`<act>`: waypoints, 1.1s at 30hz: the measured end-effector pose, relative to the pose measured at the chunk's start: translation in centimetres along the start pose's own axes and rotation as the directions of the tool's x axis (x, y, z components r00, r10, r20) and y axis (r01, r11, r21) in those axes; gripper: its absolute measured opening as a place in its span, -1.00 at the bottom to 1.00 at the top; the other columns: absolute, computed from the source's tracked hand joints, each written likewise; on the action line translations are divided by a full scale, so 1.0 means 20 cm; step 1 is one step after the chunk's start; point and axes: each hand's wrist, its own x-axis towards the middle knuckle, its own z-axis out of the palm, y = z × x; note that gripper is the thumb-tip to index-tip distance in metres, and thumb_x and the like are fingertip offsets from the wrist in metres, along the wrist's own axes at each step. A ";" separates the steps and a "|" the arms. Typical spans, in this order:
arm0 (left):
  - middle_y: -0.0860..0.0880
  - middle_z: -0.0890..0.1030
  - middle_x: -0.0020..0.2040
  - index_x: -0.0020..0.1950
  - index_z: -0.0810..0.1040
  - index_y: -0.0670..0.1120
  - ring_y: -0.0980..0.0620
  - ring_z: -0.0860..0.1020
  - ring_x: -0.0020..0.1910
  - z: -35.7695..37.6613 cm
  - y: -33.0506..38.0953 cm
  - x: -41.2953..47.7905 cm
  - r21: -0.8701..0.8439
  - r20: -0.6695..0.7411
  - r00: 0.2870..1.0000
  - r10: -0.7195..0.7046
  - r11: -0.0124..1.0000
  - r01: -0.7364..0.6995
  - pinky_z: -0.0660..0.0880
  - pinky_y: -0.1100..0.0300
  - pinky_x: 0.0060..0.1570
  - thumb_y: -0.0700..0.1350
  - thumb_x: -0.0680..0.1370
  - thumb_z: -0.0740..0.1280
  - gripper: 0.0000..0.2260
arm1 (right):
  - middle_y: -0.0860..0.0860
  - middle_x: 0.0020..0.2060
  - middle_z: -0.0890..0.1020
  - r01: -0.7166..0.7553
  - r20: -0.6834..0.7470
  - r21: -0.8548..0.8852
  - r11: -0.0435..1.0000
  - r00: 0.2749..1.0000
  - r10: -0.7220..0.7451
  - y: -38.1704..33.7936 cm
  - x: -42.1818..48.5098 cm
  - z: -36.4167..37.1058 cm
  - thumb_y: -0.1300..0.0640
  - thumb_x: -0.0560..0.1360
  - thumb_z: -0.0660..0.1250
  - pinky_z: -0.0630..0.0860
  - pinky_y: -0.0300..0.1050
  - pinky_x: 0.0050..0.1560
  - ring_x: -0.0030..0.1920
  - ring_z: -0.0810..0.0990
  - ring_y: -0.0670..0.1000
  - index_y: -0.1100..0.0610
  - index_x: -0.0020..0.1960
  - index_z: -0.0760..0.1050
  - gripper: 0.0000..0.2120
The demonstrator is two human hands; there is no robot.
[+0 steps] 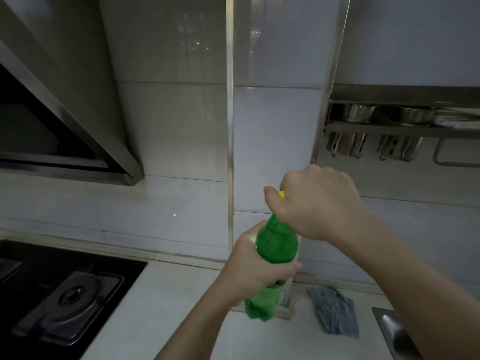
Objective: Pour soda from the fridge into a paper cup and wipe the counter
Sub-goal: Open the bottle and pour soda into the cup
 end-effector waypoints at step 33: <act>-0.14 0.62 -0.19 0.00 0.56 -0.07 -0.16 0.62 -0.17 0.03 -0.11 0.01 0.014 -0.011 0.998 -0.063 0.998 0.063 0.62 -0.13 -0.10 -0.14 0.29 0.61 -0.64 | -0.14 -0.11 0.42 0.057 0.197 0.375 0.925 0.970 -0.140 0.12 -0.10 0.07 -0.19 0.49 -0.07 0.47 0.08 -0.04 -0.10 0.46 -0.04 -0.12 0.08 0.32 -0.70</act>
